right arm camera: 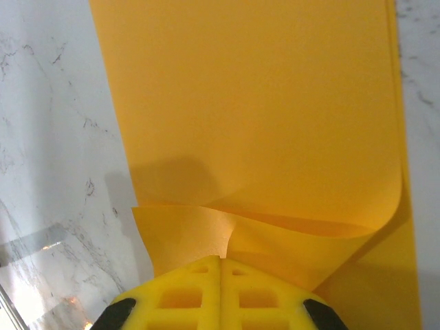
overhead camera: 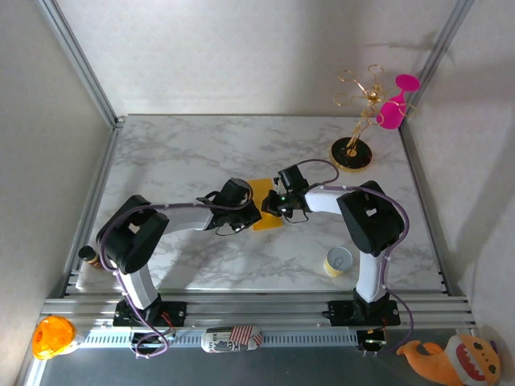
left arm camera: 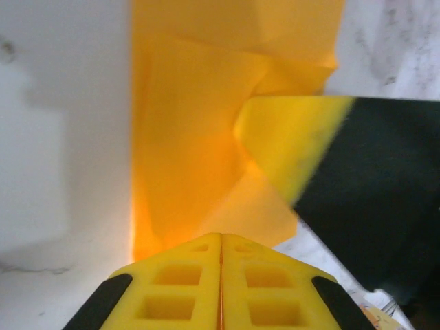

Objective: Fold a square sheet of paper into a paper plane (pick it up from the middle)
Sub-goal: Fold the triangle a second time at the center of the table.

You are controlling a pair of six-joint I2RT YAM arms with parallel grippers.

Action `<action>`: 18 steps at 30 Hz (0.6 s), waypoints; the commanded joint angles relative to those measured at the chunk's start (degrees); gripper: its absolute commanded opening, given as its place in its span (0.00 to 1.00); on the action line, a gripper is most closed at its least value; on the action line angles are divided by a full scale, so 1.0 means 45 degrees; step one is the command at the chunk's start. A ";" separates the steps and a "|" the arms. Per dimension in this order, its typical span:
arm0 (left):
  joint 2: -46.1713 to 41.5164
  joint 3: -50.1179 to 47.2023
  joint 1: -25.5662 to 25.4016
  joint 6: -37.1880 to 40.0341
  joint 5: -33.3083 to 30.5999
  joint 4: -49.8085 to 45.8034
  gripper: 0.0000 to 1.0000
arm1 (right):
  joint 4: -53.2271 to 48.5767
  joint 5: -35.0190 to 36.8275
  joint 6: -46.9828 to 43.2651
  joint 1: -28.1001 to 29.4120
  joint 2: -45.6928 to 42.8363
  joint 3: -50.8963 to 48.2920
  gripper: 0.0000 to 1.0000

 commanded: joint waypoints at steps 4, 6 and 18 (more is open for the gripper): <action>0.0494 0.0318 -0.0159 -0.0044 0.0205 0.0079 0.07 | -0.1563 0.1395 0.0037 -0.0042 0.0821 -0.0304 0.00; 0.0620 0.0321 -0.0197 0.0010 0.0162 -0.0068 0.07 | -0.1580 0.1405 0.0037 -0.0042 0.0821 -0.0298 0.00; 0.0660 -0.0998 -0.0218 0.0711 -0.0067 -0.0914 0.06 | -0.1627 0.1424 0.0009 -0.0042 0.0861 -0.0346 0.00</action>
